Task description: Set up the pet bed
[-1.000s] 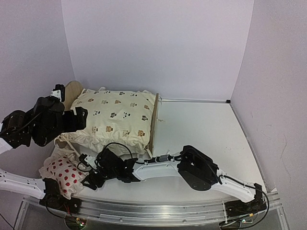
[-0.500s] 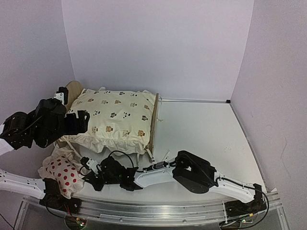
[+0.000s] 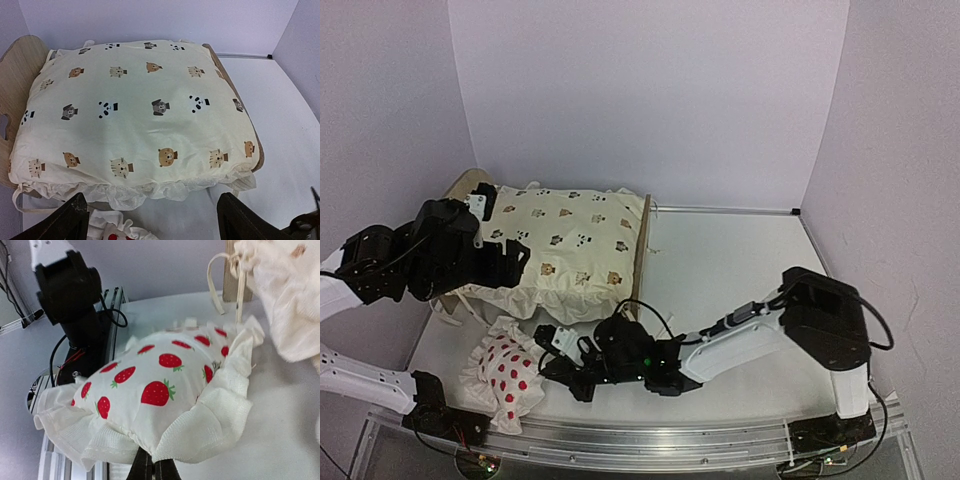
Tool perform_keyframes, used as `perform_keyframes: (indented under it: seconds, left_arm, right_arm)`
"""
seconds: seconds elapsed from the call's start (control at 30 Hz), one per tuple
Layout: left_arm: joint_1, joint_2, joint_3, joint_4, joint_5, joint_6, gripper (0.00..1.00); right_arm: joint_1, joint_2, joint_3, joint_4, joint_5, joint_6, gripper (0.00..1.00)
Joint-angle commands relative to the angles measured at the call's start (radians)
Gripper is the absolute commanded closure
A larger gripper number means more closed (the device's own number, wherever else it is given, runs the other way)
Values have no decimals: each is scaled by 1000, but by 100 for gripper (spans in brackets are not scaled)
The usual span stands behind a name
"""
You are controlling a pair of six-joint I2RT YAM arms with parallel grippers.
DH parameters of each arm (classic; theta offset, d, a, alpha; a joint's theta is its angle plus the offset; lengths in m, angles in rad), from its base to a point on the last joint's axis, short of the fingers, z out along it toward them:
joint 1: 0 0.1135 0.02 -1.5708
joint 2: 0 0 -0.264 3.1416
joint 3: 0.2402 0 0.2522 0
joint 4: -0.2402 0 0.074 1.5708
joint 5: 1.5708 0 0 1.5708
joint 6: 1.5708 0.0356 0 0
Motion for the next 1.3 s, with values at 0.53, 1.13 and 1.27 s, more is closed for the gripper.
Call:
perform_keyframes:
  seconds: [0.53,1.13,1.27]
  left_arm:
    - [-1,36,-203,637,716,564,8]
    - [-159,281,-294,1060,592,979,2]
    - [-174,344,-300,1128,507,1020,7]
  right_arm:
    - [-237,-788,-458,-105,-29,-278,100]
    - [-370,-957,-280,-562,-16,-21,100]
    - [-373,-944,-262,-567,-15,-13,100]
